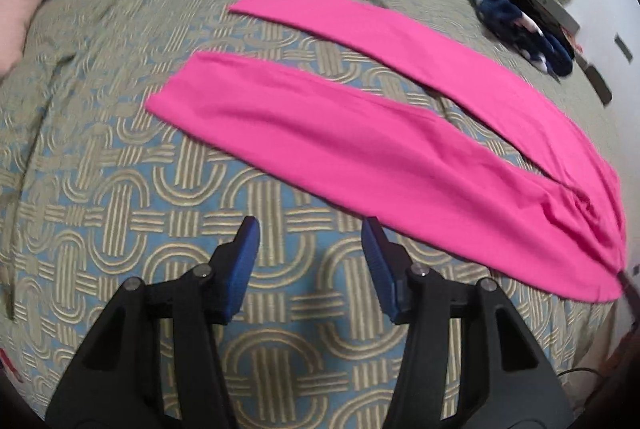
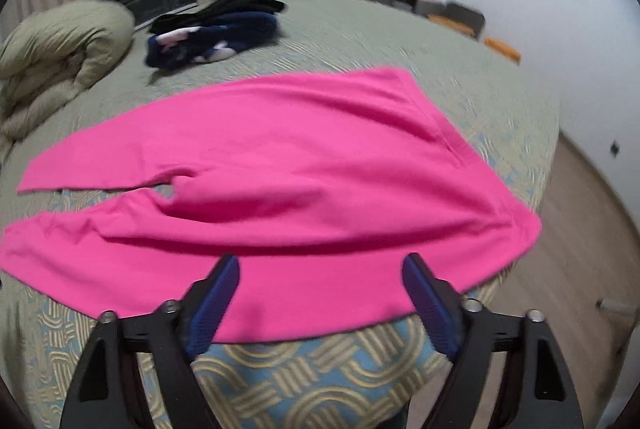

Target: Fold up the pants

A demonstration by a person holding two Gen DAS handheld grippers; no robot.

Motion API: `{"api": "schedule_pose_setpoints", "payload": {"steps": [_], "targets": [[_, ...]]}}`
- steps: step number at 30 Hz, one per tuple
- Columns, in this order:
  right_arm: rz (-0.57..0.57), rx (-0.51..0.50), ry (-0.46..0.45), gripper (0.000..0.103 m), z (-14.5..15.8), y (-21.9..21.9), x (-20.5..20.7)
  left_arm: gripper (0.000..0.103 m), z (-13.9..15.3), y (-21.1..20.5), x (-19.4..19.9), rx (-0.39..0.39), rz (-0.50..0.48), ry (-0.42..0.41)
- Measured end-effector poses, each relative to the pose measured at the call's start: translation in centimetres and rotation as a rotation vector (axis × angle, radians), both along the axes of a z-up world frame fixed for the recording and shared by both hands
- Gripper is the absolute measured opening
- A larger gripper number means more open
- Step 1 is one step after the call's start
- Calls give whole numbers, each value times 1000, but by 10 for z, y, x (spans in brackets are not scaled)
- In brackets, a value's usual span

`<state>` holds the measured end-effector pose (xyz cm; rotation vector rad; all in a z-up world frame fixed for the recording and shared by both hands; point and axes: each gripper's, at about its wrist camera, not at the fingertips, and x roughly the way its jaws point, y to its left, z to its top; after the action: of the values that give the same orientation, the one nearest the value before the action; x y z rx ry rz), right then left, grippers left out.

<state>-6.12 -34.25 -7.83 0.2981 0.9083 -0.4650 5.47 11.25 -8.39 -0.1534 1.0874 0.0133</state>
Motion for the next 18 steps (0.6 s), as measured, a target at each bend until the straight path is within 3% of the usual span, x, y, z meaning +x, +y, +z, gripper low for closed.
{"api": "schedule_pose_setpoints", "payload": {"steps": [3, 8, 12, 18], "targets": [[-34, 148, 5, 50, -13, -25, -10, 55, -7, 11, 8, -69, 15, 21], [-144, 402, -51, 50, -30, -57, -35, 54, -25, 14, 26, -225, 31, 72], [-183, 474, -98, 51, -31, -65, -42, 55, -42, 13, 39, -315, 78, 101], [-203, 514, -134, 51, -36, -73, -41, 55, -43, 15, 49, -380, 132, 65]]}}
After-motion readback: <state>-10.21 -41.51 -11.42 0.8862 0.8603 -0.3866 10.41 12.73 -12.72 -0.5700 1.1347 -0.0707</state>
